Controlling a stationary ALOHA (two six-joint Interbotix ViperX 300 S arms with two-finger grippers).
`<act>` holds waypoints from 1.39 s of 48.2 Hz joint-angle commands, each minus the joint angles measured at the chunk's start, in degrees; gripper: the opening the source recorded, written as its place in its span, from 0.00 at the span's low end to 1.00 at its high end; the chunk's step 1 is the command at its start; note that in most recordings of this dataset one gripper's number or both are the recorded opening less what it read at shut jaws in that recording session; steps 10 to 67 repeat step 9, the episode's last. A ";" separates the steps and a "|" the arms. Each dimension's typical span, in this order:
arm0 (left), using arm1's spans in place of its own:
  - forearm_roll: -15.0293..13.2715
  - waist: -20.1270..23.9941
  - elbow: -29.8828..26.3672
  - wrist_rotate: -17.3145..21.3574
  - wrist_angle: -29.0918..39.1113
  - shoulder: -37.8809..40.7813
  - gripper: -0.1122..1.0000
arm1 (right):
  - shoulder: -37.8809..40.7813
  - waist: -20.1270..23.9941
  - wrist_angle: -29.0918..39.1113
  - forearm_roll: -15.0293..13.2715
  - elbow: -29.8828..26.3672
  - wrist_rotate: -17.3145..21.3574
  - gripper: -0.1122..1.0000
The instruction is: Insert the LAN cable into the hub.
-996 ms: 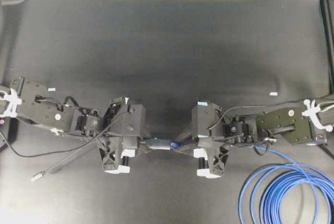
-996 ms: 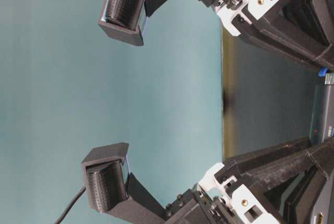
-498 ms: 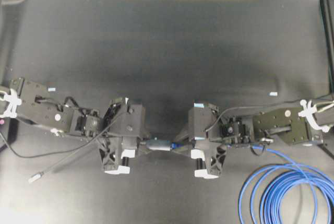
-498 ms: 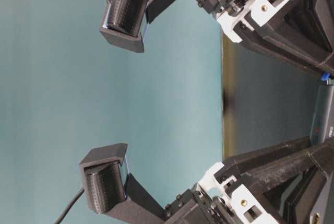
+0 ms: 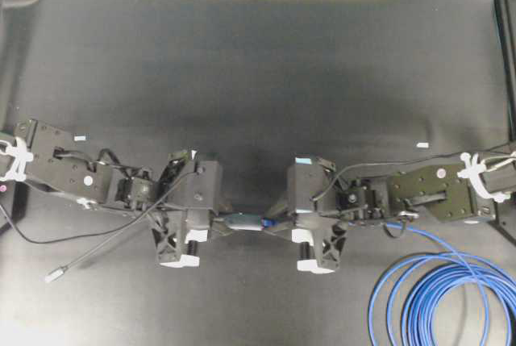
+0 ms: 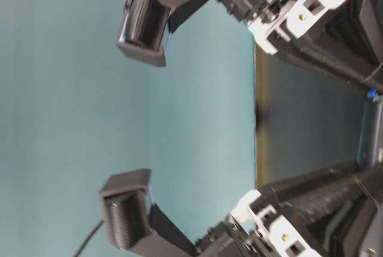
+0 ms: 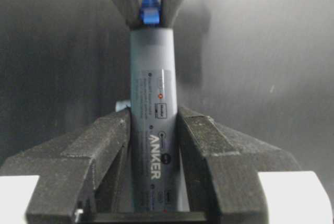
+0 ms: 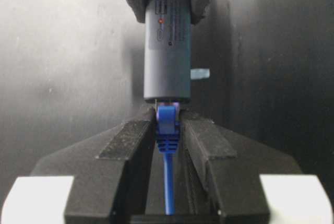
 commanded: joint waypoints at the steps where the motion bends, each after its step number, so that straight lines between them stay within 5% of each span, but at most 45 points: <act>1: 0.18 0.09 -0.44 0.26 -0.62 -0.97 0.35 | -0.44 -0.88 0.88 -0.09 -2.20 -0.88 0.23; 67: 0.18 -0.18 -0.26 1.23 -1.67 -1.05 0.35 | -0.44 -0.88 3.52 -0.09 -2.20 -1.05 0.23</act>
